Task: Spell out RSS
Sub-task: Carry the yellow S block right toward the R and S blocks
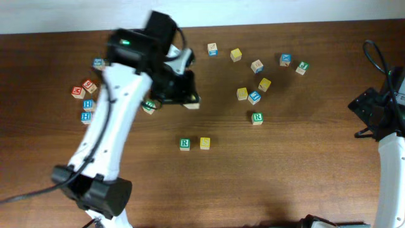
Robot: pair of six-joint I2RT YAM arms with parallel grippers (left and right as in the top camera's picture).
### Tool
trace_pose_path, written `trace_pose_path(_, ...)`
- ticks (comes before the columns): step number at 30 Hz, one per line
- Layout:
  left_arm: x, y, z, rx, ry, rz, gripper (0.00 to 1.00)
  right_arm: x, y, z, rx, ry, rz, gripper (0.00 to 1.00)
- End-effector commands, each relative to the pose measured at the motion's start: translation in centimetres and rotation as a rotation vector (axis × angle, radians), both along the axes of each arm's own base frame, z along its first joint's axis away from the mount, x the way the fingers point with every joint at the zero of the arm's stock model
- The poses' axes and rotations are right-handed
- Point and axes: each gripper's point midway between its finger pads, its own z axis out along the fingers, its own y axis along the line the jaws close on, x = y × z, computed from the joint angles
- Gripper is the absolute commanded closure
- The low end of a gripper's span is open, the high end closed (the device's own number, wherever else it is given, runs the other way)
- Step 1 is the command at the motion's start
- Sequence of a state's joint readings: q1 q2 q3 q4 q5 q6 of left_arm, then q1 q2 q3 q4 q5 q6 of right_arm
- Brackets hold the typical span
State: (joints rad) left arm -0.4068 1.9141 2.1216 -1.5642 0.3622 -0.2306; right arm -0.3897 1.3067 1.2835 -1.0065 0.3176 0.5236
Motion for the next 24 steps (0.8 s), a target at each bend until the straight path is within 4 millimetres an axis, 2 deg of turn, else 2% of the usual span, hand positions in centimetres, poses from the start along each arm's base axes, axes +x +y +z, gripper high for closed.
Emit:
trace_pose_path(1, -0.6, -2.3, -4.1, 0.067, 0.031, 0.024, 0.73, 0.1, -0.3, 0.4, -0.01, -0.006, -0.009, 0.02)
trace_pose_path(4, -1.4, -3.9, -8.0, 0.138, 0.036, 0.049, 0.73, 0.1, -0.3, 0.4, -0.01, -0.006, -0.009, 0.02)
trace_pose_path(7, -1.5, -4.8, -11.1, 0.185, 0.001, 0.069, 0.73, 0.1, -0.3, 0.4, -0.01, -0.006, -0.009, 0.02)
trace_pose_path(12, -1.7, -6.5, -15.9, 0.155, -0.028, 0.1, 0.75, 0.1, -0.3, 0.4, -0.01, -0.006, -0.009, 0.02)
trace_pose_path(16, -1.9, -7.8, -18.1, 0.116, -0.055, 0.114, 0.73, 0.1, -0.3, 0.4, -0.01, -0.006, -0.009, 0.02)
trace_pose_path(24, -3.5, -9.7, -19.8, 0.114, -0.096, 0.084, 0.71, 0.1, -0.3, 0.4, -0.01, -0.007, -0.009, 0.02)
